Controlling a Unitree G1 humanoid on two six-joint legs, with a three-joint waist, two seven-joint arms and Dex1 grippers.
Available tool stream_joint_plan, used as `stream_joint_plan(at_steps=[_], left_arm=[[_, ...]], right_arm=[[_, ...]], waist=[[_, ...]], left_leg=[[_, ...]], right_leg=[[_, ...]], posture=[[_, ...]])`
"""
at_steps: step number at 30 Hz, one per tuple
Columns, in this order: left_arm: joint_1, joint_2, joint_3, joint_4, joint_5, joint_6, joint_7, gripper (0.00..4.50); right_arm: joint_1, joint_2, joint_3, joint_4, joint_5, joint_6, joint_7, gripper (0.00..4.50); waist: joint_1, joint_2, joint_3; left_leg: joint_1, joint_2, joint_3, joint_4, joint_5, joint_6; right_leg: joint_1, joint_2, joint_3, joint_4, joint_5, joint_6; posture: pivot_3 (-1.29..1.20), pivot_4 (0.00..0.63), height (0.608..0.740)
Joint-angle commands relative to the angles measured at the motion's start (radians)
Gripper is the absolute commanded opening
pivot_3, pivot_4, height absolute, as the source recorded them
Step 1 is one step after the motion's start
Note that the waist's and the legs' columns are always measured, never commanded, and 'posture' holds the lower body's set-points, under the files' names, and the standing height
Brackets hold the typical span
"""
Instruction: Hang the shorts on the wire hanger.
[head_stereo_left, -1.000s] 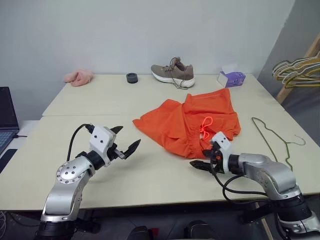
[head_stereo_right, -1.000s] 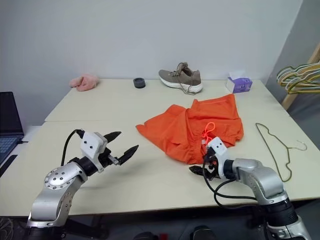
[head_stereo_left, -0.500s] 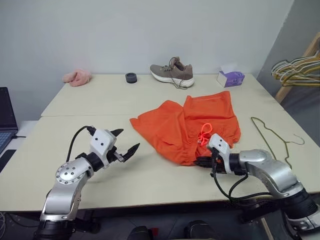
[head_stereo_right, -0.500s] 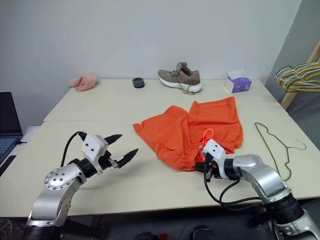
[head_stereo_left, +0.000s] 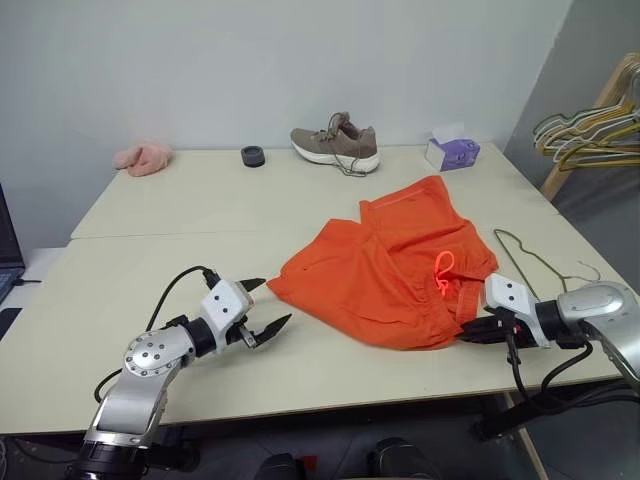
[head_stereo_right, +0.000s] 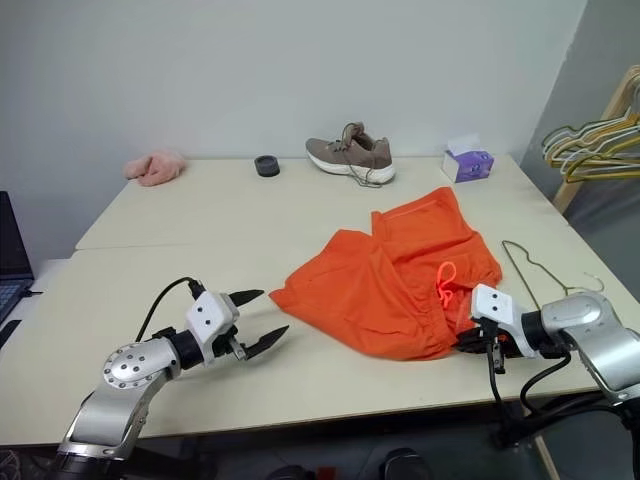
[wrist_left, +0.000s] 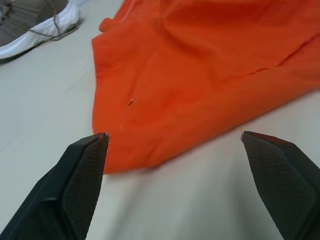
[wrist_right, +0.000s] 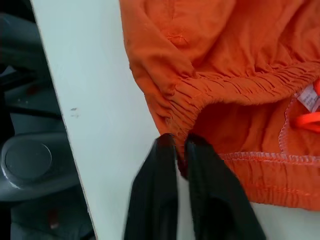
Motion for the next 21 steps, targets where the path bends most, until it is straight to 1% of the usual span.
stream_joint_plan(at_steps=[1, 3, 5, 8, 10, 13, 15, 17, 21], left_arm=[[-0.022, 0.015, 0.000, 0.001, 0.005, -0.044, -0.012, 4.50], [-0.026, 0.018, 0.004, 0.009, -0.002, -0.048, -0.019, 4.50], [-0.033, 0.020, 0.010, 0.022, -0.014, -0.050, -0.028, 4.50], [-0.042, 0.021, 0.013, 0.036, -0.022, -0.055, -0.039, 4.50], [-0.051, 0.017, 0.008, 0.039, -0.021, -0.052, -0.041, 4.50], [-0.067, 0.008, 0.000, 0.036, -0.017, -0.042, -0.041, 4.50], [-0.073, 0.005, -0.007, 0.030, -0.014, -0.037, -0.041, 4.50], [-0.074, 0.002, -0.011, 0.023, -0.013, -0.033, -0.040, 4.50], [-0.069, 0.000, -0.016, -0.011, -0.015, -0.011, -0.036, 4.50]], right_arm=[[0.032, -0.077, -0.033, -0.024, -0.071, -0.109, 0.035, 1.69], [0.049, -0.110, -0.062, -0.036, -0.074, -0.134, 0.045, 2.35], [0.052, -0.124, -0.098, -0.058, -0.066, -0.157, 0.039, 3.10], [0.024, -0.083, -0.109, -0.122, -0.071, -0.192, -0.002, 4.09], [0.007, -0.047, -0.067, -0.171, -0.109, -0.214, -0.025, 4.09], [-0.025, 0.016, 0.012, -0.195, -0.206, -0.246, -0.065, 4.09], [-0.050, 0.050, 0.071, -0.179, -0.280, -0.268, -0.077, 4.09], [-0.068, 0.075, 0.101, -0.159, -0.327, -0.273, -0.091, 4.09], [-0.138, 0.140, 0.208, -0.059, -0.493, -0.334, -0.136, 4.09]], waist=[[0.001, 0.001, 0.001], [0.001, 0.001, 0.001], [-0.003, 0.003, 0.002], [-0.017, 0.003, 0.002], [-0.025, 0.003, 0.002], [-0.033, 0.003, 0.002], [-0.039, 0.003, 0.002], [-0.040, 0.003, 0.002], [-0.044, 0.003, 0.002]], left_leg=[[0.000, 0.000, 0.000, 0.000, 0.000, 0.000], [0.000, 0.000, 0.000, 0.000, 0.000, 0.000], [0.000, 0.000, 0.000, 0.000, 0.000, 0.000], [0.000, 0.000, 0.000, 0.000, 0.000, 0.000], [0.001, 0.001, 0.000, 0.000, 0.000, 0.000], [0.001, 0.001, 0.000, 0.000, 0.000, 0.000], [0.001, 0.001, 0.000, 0.000, 0.000, 0.000], [0.000, 0.000, 0.000, 0.000, 0.000, 0.000], [0.000, 0.000, -0.001, 0.000, 0.000, 0.000]], right_leg=[[0.000, -0.001, -0.001, 0.000, 0.000, 0.000], [0.000, -0.001, -0.001, 0.000, 0.000, 0.000], [0.000, -0.001, 0.000, 0.000, 0.000, 0.000], [0.000, -0.001, 0.000, 0.001, 0.000, 0.000], [0.000, -0.001, 0.000, 0.001, 0.000, 0.000], [0.001, 0.000, 0.000, 0.001, 0.000, 0.001], [0.000, 0.000, 0.000, 0.001, 0.000, 0.001], [0.000, -0.001, 0.000, 0.001, 0.000, 0.001], [0.000, -0.001, 0.000, 0.001, 0.000, 0.000]], posture=[[-0.16, 0.036, 0.740], [-0.16, 0.036, 0.740], [-0.17, 0.038, 0.740], [-0.18, 0.037, 0.740], [-0.18, 0.037, 0.740], [-0.19, 0.036, 0.740], [-0.19, 0.036, 0.740], [-0.19, 0.037, 0.740], [-0.19, 0.036, 0.740]])
